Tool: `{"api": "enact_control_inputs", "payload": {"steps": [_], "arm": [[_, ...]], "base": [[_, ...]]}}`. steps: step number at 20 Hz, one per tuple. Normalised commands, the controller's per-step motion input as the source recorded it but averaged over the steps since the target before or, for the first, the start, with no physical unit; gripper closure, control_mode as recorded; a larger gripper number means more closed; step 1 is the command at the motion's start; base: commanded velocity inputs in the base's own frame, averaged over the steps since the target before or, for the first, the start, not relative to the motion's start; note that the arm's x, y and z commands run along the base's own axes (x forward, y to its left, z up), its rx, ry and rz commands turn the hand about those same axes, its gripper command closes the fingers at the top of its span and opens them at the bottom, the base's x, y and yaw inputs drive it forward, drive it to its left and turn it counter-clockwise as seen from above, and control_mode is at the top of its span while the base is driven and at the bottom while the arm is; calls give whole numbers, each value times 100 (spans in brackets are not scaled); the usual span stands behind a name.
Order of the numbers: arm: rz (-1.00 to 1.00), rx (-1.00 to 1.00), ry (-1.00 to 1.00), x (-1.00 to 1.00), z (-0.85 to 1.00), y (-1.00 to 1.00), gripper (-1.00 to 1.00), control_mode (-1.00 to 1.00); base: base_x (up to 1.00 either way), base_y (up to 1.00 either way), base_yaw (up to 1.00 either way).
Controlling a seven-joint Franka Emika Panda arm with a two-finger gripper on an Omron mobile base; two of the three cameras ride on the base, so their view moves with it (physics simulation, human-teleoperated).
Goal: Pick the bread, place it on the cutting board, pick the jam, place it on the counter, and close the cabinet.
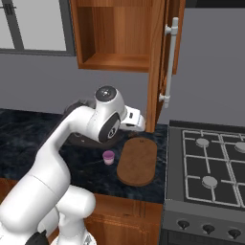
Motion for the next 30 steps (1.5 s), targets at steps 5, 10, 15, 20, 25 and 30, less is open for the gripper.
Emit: {"api": "enact_control_inputs", "payload": {"steps": [5,10,15,20,25,30], "arm": [[0,0,8,0,-23,0,100,-100],[0,0,5,0,-21,0,100,-100],[0,0,5,0,-29,0,100,-100],[0,0,4,0,-34,0,100,-100],[0,0,2,2,-31,0,100,-100],[0,0,5,1,-27,0,100,-100]], "base": [[0,0,0],[0,0,0],[0,0,0],[0,0,0],[0,0,0],[0,0,0]]}}
